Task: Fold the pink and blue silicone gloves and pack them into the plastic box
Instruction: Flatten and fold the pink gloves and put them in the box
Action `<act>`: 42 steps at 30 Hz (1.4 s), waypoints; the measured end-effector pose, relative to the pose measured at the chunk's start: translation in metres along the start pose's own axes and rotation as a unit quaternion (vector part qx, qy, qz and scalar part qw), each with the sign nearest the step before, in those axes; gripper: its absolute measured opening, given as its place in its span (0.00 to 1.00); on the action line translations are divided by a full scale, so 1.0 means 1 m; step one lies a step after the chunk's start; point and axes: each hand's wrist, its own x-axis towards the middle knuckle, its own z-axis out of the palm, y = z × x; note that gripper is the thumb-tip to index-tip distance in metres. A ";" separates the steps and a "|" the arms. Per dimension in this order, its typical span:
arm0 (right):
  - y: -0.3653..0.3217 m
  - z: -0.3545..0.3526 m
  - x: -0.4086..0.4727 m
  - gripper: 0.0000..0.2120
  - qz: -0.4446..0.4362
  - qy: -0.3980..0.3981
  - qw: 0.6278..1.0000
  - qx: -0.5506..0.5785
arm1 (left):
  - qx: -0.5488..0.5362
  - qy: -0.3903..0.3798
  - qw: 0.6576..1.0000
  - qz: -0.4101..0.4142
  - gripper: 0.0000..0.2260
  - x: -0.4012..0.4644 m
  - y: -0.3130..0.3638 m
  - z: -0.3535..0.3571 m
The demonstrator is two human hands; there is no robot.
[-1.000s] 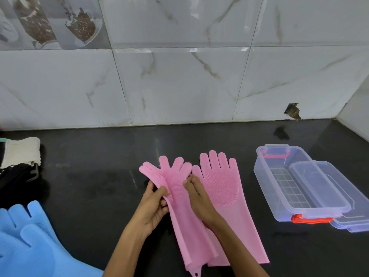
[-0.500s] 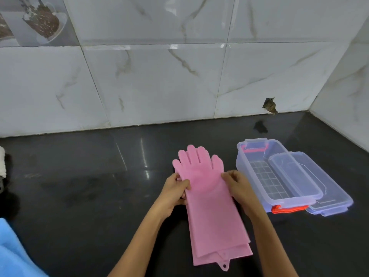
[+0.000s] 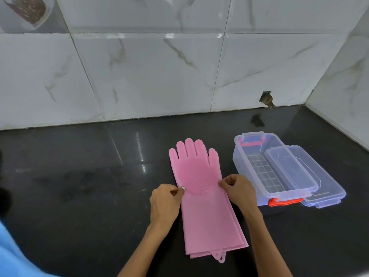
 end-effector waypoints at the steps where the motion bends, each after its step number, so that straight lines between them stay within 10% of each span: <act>1: 0.001 0.000 -0.001 0.07 -0.003 0.006 1.000 -0.002 | 0.016 0.001 1.000 -0.004 0.19 0.000 0.001 0.000; 25: 0.008 -0.005 0.004 0.08 0.027 0.013 0.997 0.069 | 0.151 -0.044 0.982 -0.107 0.17 0.010 0.008 0.011; 42: -0.064 0.070 -0.019 0.02 -0.073 -0.142 0.982 0.106 | -0.031 -0.059 0.968 -0.243 0.12 0.023 -0.063 -0.100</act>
